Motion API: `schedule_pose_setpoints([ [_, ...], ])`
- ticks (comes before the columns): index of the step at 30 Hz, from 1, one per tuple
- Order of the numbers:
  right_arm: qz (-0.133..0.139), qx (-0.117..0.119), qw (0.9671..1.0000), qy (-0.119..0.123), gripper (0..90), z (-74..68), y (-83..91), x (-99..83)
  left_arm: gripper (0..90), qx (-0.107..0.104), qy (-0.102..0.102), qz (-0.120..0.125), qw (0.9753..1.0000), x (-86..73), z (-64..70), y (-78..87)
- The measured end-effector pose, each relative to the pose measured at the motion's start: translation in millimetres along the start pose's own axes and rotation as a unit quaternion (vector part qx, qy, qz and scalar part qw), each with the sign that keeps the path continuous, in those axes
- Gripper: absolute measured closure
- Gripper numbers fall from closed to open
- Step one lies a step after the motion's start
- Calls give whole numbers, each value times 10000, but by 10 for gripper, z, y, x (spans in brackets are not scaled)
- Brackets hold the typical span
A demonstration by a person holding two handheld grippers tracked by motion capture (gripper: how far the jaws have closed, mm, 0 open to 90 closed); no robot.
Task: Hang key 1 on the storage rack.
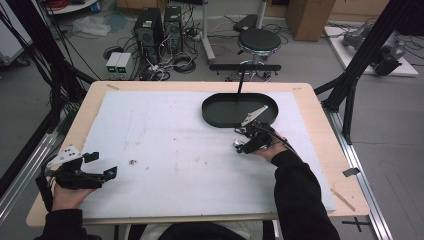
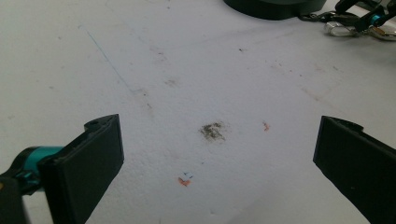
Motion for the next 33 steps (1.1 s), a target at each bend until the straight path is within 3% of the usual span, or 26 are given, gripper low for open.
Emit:
schedule_pose_setpoints([
  [14, -557, 51, 9983, 137, 579, 99, -87, -136, 22, -7, -15, -10, 10000, 1, 4, -4],
  [15, -554, 145, 9982, 178, 701, 78, -80, -137, 22, 0, -24, -20, 10000, 0, 4, -4],
  [18, -521, 92, 9983, 258, 743, 71, -75, -138, 22, -53, -59, -31, 10000, 1, 22, -11],
  [23, -485, -47, 9986, 187, 749, 83, -66, -136, 22, -49, -71, -40, 10000, 3, 25, -14],
  [26, -454, 41, 9989, -54, 752, 89, -40, -135, 22, -45, -61, -20, 10000, 6, 22, -9],
  [28, -333, 47, 9993, -173, 752, 110, 1, -114, 22, -40, -55, -24, 10000, 4, 20, -12],
  [29, -128, 71, 9994, -320, 752, 119, 68, -74, 22, -43, -52, -29, 10000, 2, 21, -18],
  [33, 182, 119, 9989, -406, 753, 124, 203, -6, 22, -79, -72, -78, 9999, -8, 29, -42],
])
Point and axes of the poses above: each handheld gripper's, and its own axes: y roughly backward along the jaws, x roughly out of its top, z roughly to its right, the point moved 7 cm from there along -y, roughly forward along the jaws, and after that the axes turned 7 degrees about -y, right-handed, at the moved point
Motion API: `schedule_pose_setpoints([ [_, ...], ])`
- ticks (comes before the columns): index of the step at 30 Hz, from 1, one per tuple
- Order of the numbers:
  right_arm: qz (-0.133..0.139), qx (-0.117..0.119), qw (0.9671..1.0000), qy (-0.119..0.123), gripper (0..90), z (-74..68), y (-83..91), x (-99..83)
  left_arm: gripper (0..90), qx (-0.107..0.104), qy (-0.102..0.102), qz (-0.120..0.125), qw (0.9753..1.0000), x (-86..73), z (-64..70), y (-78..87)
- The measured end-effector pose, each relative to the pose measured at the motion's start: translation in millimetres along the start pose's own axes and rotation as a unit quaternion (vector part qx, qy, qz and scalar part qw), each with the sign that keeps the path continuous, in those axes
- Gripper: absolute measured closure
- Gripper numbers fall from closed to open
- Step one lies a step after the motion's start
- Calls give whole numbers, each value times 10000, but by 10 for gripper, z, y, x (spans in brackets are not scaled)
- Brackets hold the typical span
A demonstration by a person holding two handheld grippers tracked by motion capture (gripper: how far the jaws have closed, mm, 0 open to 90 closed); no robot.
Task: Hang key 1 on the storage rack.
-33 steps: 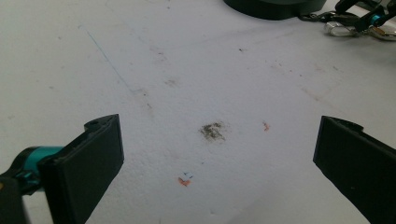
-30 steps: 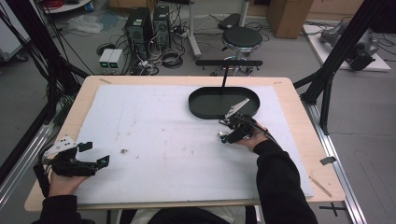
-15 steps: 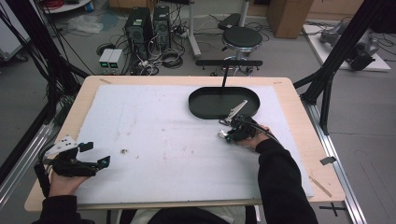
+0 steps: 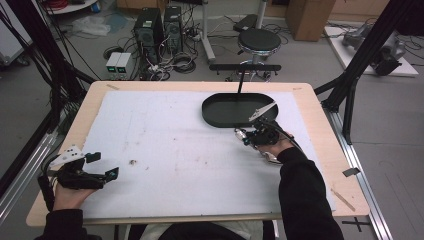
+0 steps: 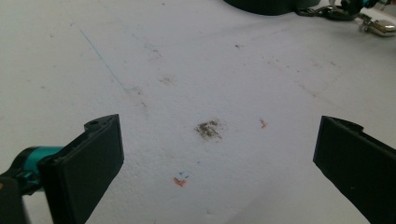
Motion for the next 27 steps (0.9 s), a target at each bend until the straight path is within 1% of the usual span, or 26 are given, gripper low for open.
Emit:
schedule_pose_setpoints([
  [2, 115, -131, 9998, 48, 753, 5, 100, 50, 22, -8, -11, -13, 10000, 1, 0, -8],
  [3, 257, -241, 9993, 114, 753, -8, 207, 117, 22, -9, -13, -15, 10000, 2, -2, -13],
  [4, 367, -284, 9988, 142, 753, -13, 259, 161, 22, -3, -7, -13, 10000, 3, -4, -18],
  [5, 367, -284, 9988, 142, 753, -13, 259, 161, 22, -7, -10, -17, 10000, 2, -7, -22],
  [6, 465, -291, 9984, 128, 753, -19, 315, 204, 22, -2, -13, -26, 10000, 1, -9, -26],
  [7, 707, -225, 9972, 70, 753, -26, 420, 295, 22, 1, -9, -21, 10000, 2, -9, -29],
  [8, 707, -225, 9972, 70, 753, -26, 420, 295, 22, 0, -14, -20, 10000, 2, -11, -31],
  [10, 885, -184, 9959, 55, 753, -39, 504, 381, 22, 1, -9, -21, 10000, 2, -12, -32],
  [12, 1002, -231, 9946, 103, 752, -57, 563, 461, 22, -15, -8, -4, 10000, 5, -9, -34],
  [13, 1018, -246, 9944, 127, 753, -70, 581, 498, 22, -30, -1, 5, 10000, 8, -5, -37],
  [14, 997, -346, 9942, 219, 752, -108, 598, 566, 22, -42, -4, 0, 10000, 7, -1, -39],
  [15, 997, -346, 9942, 219, 752, -108, 598, 566, 22, -48, -9, -3, 10000, 8, 1, -44],
  [16, 1061, -296, 9935, 286, 752, -148, 614, 642, 22, -32, -24, -4, 10000, 9, 1, -51],
  [17, 1061, -296, 9935, 286, 752, -148, 614, 642, 22, -32, -24, -4, 10000, 9, 1, -51],
  [18, 1089, -307, 9931, 308, 752, -167, 623, 679, 22, -34, -10, 11, 10000, 12, 1, -52],
  [19, 1092, -316, 9930, 330, 752, -199, 633, 746, 22, -36, -4, 26, 10000, 15, -1, -52],
  [20, 1092, -316, 9930, 330, 752, -199, 633, 746, 22, -38, -3, 29, 10000, 15, -5, -51],
  [21, 1089, -327, 9926, 429, 752, -220, 644, 810, 22, -30, 10, 40, 10000, 16, -9, -51],
  [22, 1089, -327, 9926, 429, 752, -220, 644, 810, 22, -34, 14, 40, 10000, 15, -12, -51],
  [23, 1116, -253, 9924, 448, 752, -252, 648, 874, 22, -53, 17, 42, 10000, 16, -14, -51],
  [27, 1094, -262, 9922, 530, 752, -270, 655, 978, 22, -83, 56, 78, 9999, 23, -20, -55],
])
Point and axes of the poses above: each handheld gripper's, and its own axes: y roughly backward along the jaws, x roughly out of its top, z roughly to its right, the point moved 7 cm from there along -y, roughly forward along the jaws, and after that the axes turned 7 degrees about -y, right-handed, at the moved point
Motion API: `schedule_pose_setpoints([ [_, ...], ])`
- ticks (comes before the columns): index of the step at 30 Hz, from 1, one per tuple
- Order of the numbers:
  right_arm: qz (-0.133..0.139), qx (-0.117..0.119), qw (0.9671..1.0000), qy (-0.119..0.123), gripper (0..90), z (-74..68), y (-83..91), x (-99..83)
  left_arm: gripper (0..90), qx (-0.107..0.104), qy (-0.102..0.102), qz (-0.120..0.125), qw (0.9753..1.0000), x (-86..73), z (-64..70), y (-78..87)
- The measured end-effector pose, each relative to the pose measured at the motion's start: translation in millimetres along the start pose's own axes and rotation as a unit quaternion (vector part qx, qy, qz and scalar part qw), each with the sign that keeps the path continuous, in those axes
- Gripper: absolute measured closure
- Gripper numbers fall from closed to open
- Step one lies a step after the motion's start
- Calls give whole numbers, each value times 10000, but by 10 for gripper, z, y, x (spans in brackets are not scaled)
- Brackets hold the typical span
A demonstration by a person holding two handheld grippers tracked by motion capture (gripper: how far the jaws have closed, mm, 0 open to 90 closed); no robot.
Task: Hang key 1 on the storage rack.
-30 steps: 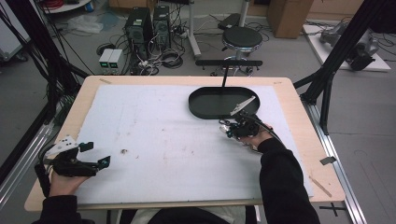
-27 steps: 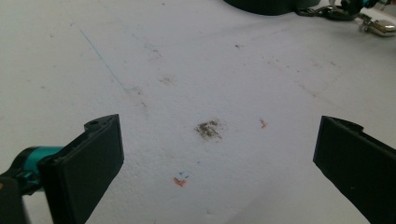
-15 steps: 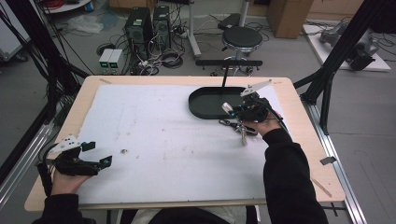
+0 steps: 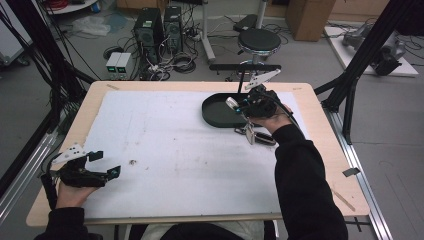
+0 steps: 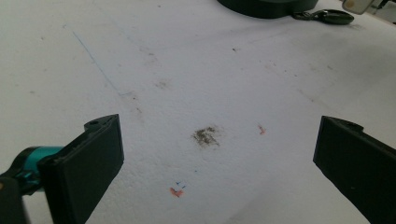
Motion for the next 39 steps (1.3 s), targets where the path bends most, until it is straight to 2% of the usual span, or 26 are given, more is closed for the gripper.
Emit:
schedule_pose_setpoints([
  [3, 61, 64, 10000, -31, 752, -10, -15, 139, 22, 12, 12, 4, 10000, 0, -9, 0],
  [9, 86, 54, 9999, -1, 752, 46, -50, 275, 22, -29, 13, 4, 10000, -3, -16, -6],
  [17, 98, 1, 9999, -115, 752, 254, -84, 480, 22, -78, -9, -50, 10000, -12, -12, -37],
  [21, 245, 27, 9996, -126, 752, 375, -91, 597, 22, -88, 12, -111, 9999, -28, -30, -68],
  [22, 208, 19, 9997, -131, 752, 402, -101, 620, 22, -94, 13, -138, 9999, -32, -35, -77],
  [28, 161, -124, 9998, -65, 752, 544, -167, 775, 22, -157, 54, -51, 9998, -12, -47, -101],
  [33, 218, -133, 9997, -25, 751, 593, -201, 882, 22, -180, 62, -48, 9998, -15, -62, -122],
  [34, 205, -156, 9997, 51, 751, 598, -234, 913, 22, -179, 62, -54, 9998, -17, -67, -130],
  [39, 140, -200, 9996, 102, 751, 595, -284, 982, 22, -192, 33, -62, 9998, -5, -66, -146],
])
Point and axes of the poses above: each handheld gripper's, and its own axes: y roughly backward along the jaws, x roughly out of its top, z roughly to its right, the point moved 7 cm from there along -y, roughly forward along the jaws, and after that the axes turned 7 degrees about -y, right-handed, at the moved point
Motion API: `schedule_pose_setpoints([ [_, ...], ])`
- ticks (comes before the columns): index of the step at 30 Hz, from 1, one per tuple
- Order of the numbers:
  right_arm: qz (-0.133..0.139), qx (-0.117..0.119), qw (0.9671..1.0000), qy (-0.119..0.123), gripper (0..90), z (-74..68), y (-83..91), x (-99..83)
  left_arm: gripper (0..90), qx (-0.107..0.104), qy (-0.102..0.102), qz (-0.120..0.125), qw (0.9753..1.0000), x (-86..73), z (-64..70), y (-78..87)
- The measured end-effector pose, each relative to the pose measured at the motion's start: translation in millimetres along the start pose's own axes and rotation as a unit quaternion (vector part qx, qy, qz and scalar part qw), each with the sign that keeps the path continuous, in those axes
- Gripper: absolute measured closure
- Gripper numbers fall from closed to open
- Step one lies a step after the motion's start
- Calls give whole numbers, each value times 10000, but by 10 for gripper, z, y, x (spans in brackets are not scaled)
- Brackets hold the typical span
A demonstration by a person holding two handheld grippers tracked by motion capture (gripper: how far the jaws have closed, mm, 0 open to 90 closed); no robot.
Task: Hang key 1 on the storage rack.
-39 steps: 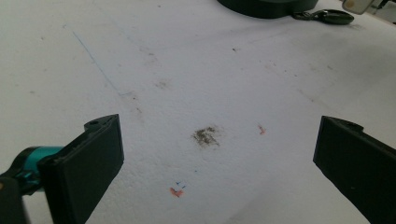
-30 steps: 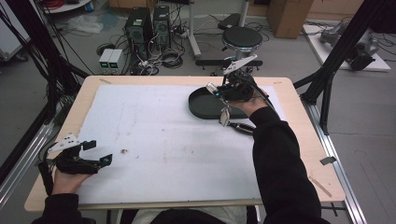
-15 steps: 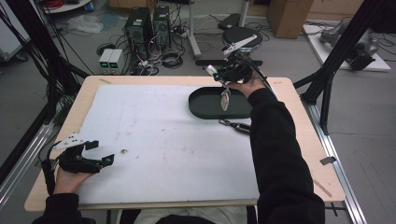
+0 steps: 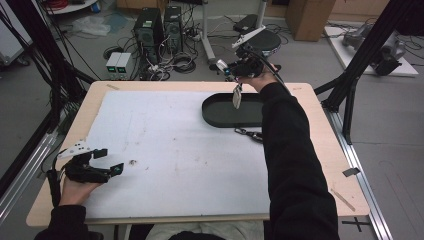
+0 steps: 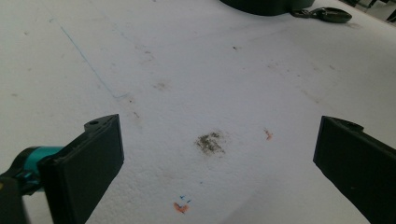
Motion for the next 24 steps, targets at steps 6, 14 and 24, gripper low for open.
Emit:
schedule_pose_setpoints([
  [6, 52, -134, 9999, -19, 751, 108, -26, 122, 22, 2, -26, -40, 10000, -6, 7, -2],
  [14, 258, -214, 9994, -72, 751, 240, -5, 201, 22, -21, -13, -76, 10000, -13, 8, -15],
  [24, 424, -337, 9985, -72, 750, 292, -4, 335, 22, 3, -46, -124, 9999, -22, 17, -17],
])
Point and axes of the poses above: each handheld gripper's, and its own axes: y roughly backward along the jaws, x roughly out of its top, z roughly to its right, the point moved 7 cm from there along -y, roughly forward along the jaws, and after that the axes turned 7 degrees about -y, right-handed, at the moved point
